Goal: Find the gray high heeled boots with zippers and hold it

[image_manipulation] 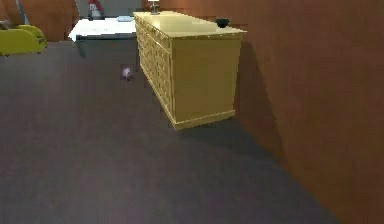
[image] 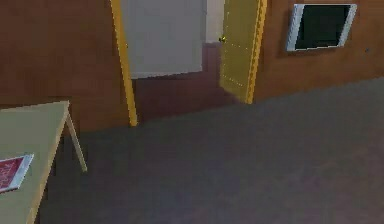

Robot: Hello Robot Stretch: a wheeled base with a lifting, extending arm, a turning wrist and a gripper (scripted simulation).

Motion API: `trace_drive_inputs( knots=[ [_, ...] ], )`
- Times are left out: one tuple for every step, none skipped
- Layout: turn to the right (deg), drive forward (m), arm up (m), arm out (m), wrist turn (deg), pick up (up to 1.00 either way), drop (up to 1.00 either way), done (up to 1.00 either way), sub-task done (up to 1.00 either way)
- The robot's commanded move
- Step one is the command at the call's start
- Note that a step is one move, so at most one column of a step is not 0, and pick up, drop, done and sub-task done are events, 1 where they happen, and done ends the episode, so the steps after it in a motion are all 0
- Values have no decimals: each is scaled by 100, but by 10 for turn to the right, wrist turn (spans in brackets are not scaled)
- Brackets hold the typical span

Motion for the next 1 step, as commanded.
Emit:
trace_drive_inputs(
  knots=[
    [0,100,0,0,0,0,0,0,0]
  ],
)
